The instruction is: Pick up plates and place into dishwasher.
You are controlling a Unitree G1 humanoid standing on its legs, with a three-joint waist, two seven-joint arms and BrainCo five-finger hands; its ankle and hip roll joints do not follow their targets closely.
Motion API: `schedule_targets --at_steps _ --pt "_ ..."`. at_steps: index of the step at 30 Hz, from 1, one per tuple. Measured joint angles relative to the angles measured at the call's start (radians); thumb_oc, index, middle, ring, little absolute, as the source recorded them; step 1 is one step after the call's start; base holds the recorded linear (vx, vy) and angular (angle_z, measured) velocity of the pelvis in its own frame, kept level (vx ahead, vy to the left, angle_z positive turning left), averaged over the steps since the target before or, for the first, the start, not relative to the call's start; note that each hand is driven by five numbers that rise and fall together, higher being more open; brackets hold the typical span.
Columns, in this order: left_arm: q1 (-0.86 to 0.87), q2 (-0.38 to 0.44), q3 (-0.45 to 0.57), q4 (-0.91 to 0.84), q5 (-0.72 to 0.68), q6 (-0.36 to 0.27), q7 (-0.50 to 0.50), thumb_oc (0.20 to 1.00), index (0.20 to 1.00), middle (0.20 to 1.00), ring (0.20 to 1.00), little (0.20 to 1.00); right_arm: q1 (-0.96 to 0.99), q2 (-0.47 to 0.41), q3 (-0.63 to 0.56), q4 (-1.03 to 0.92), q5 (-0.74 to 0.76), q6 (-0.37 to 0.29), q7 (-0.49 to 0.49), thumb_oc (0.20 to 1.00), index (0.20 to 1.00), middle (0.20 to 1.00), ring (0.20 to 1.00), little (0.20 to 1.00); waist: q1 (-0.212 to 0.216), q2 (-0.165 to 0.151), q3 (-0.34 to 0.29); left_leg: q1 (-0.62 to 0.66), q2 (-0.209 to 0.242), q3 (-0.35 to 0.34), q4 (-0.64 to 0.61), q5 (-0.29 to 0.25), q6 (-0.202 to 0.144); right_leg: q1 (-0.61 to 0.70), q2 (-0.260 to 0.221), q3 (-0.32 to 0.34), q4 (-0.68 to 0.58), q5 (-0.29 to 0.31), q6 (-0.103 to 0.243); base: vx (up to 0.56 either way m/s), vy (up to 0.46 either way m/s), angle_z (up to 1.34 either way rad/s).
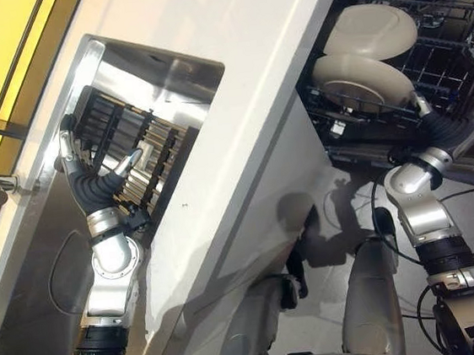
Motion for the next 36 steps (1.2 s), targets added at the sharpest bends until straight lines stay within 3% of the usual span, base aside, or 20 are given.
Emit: schedule_targets --at_steps 2,5,10,18,29,36 --pt "0.002 0.0 0.0 0.001 0.001 -0.008 0.0 1.0 1.0 1.0 1.0 1.0 0.0 0.007 -0.006 0.01 0.112 -0.05 0.074 1.0 1.0 1.0 1.0 1.0 -0.008 0.0 0.0 -0.002 0.0 -0.001 0.002 0.0 0.0 -0.003 0.0 0.001 0.002 0.0 0.0 -0.04 -0.051 0.01" --pt "-0.01 0.001 -0.003 0.0 0.001 -0.008 0.0 1.0 1.0 1.0 1.0 1.0 -0.01 0.004 -0.006 0.042 0.166 -0.088 0.155 1.0 1.0 1.0 1.0 1.0 -0.022 0.0 0.0 -0.006 0.001 -0.003 0.004 -0.002 0.006 -0.008 0.0 0.002 0.004 -0.002 0.003 -0.02 -0.025 0.01" --pt "-0.022 0.01 0.002 0.012 0.001 -0.004 0.014 1.0 1.0 1.0 1.0 1.0 -0.028 0.001 -0.007 0.062 0.239 -0.109 0.259 1.0 1.0 1.0 1.0 1.0 -0.028 0.003 -0.002 -0.024 0.006 -0.003 0.005 0.003 0.008 -0.019 0.004 0.001 -0.002 0.003 -0.003 0.0 -0.001 -0.03" --pt "-0.033 0.009 -0.002 0.006 0.0 0.001 0.017 1.0 1.0 1.0 1.0 1.0 -0.056 -0.03 0.003 0.082 0.255 -0.041 0.396 1.0 1.0 1.0 1.0 1.0 -0.018 0.003 -0.003 -0.029 0.005 -0.004 0.007 0.003 0.006 -0.024 0.001 -0.003 0.005 0.004 -0.004 0.02 0.014 0.01" --pt "-0.072 0.007 -0.004 0.001 -0.002 0.017 0.017 1.0 1.0 1.0 1.0 1.0 -0.15 -0.033 0.036 0.112 0.238 0.061 0.471 1.0 1.0 1.0 1.0 1.0 0.022 0.007 -0.006 -0.059 0.001 -0.029 0.017 0.01 -0.005 -0.039 -0.013 -0.031 0.024 0.004 -0.009 0.02 -0.01 0.07" --pt "-0.106 0.007 -0.017 0.014 -0.005 0.035 0.005 1.0 1.0 1.0 1.0 1.0 -0.244 -0.037 0.06 0.226 0.25 0.083 0.494 1.0 1.0 1.0 1.0 1.0 0.071 0.007 -0.006 -0.073 0.009 -0.08 0.024 0.022 -0.022 -0.023 -0.017 -0.094 0.037 -0.009 -0.028 0.0 -0.069 0.19"
